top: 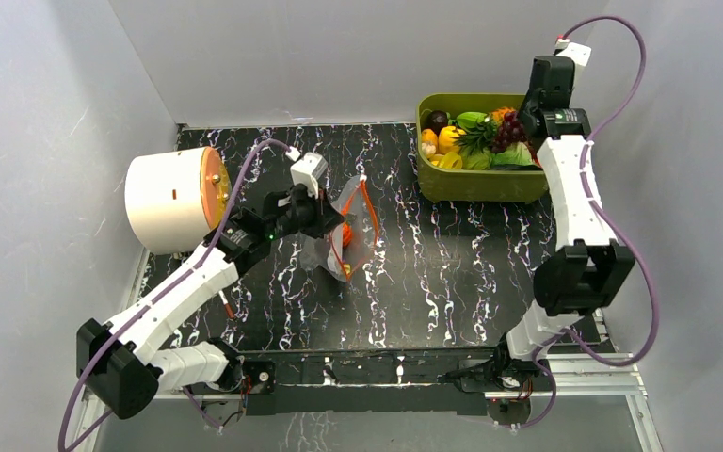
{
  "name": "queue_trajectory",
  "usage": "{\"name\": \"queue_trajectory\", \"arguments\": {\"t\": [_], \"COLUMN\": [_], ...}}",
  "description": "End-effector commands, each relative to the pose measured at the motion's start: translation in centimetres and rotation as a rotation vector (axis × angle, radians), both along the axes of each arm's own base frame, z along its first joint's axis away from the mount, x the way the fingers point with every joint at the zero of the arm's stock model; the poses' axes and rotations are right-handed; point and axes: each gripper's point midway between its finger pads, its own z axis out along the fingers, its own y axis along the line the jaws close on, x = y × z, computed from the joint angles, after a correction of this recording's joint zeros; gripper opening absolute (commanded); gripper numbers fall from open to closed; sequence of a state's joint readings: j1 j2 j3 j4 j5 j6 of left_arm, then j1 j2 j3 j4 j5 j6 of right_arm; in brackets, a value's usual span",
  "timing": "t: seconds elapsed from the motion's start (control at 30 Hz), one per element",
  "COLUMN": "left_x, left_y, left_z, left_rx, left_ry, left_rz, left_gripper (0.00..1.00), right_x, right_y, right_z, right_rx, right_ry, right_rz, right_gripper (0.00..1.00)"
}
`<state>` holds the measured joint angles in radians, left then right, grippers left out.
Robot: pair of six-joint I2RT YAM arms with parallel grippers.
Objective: Place the food in the zip-top bag and seal the zipper
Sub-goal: Pick up the fake fruit from the bin, then place the fake fruit in the zipper food storage bag.
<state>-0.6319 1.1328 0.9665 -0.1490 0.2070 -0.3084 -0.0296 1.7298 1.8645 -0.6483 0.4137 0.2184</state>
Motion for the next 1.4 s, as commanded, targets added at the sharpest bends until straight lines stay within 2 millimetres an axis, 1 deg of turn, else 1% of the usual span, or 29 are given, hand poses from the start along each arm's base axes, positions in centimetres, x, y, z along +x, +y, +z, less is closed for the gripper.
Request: {"name": "queue_trajectory", "arguments": {"t": [0.0, 0.1, 0.13, 0.17, 0.3, 0.4, 0.53, 0.6, 0.7, 0.8, 0.87, 1.0, 1.07, 1.2, 1.37], "left_x": [2.1, 3.0, 3.3, 3.5, 4.0, 4.3, 3.7, 3.7, 3.8, 3.7, 3.6, 3.7, 3.7, 3.7, 3.9], "left_y": [0.2, 0.6, 0.8, 0.9, 1.2, 1.2, -0.2, -0.5, -0.7, -1.0, -1.1, -1.2, -1.0, -1.1, -1.4], "left_z": [3.2, 3.5, 3.6, 3.9, 4.3, 4.1, 4.2, 4.0, 3.4, 3.6, 3.7, 3.3, 3.0, 3.0, 2.5], "left_rx": [-0.04, -0.015, -0.007, -0.004, -0.001, -0.003, -0.083, -0.101, -0.099, -0.139, -0.165, -0.158, -0.155, -0.168, -0.182], "left_ry": [-0.039, -0.063, -0.077, -0.09, -0.124, -0.107, -0.09, -0.072, -0.045, -0.049, -0.054, -0.041, -0.041, -0.04, -0.026], "left_rz": [0.046, 0.068, 0.075, 0.082, 0.097, 0.111, 0.065, 0.063, 0.064, 0.061, 0.061, 0.065, 0.073, 0.078, 0.079], "left_gripper": [0.0, 0.0, 0.0, 0.0, 0.0, 0.0, 0.0, 0.0, 0.0, 0.0, 0.0, 0.0, 0.0, 0.0, 0.0], "right_x": [-3.2, -4.1, -4.4, -4.6, -5.6, -6.4, -7.7, -8.3, -9.2, -10.0, -10.7, -12.2, -13.3, -15.4, -17.0], "right_y": [2.1, 3.2, 4.6, 5.4, 7.8, 10.1, 14.2, 16.5, 19.6, 22.9, 24.6, 26.8, 28.0, 30.0, 30.8], "right_z": [5.7, 6.3, 6.6, 6.7, 7.4, 7.6, 8.7, 9.1, 9.2, 9.2, 9.2, 10.1, 10.5, 11.2, 12.0], "right_rx": [0.039, 0.059, 0.066, 0.072, 0.106, 0.155, 0.263, 0.319, 0.399, 0.462, 0.47, 0.505, 0.546, 0.619, 0.648], "right_ry": [-0.143, -0.152, -0.154, -0.155, -0.171, -0.188, -0.233, -0.251, -0.261, -0.25, -0.234, -0.255, -0.26, -0.249, -0.26], "right_rz": [0.063, 0.115, 0.157, 0.185, 0.271, 0.347, 0.479, 0.555, 0.661, 0.762, 0.804, 0.87, 0.938, 1.042, 1.082], "right_gripper": [0.02, 0.02, 0.02, 0.02, 0.02, 0.02, 0.01, 0.0, 0.0, 0.0, 0.0, 0.0, 0.0, 0.0, 0.0]}}
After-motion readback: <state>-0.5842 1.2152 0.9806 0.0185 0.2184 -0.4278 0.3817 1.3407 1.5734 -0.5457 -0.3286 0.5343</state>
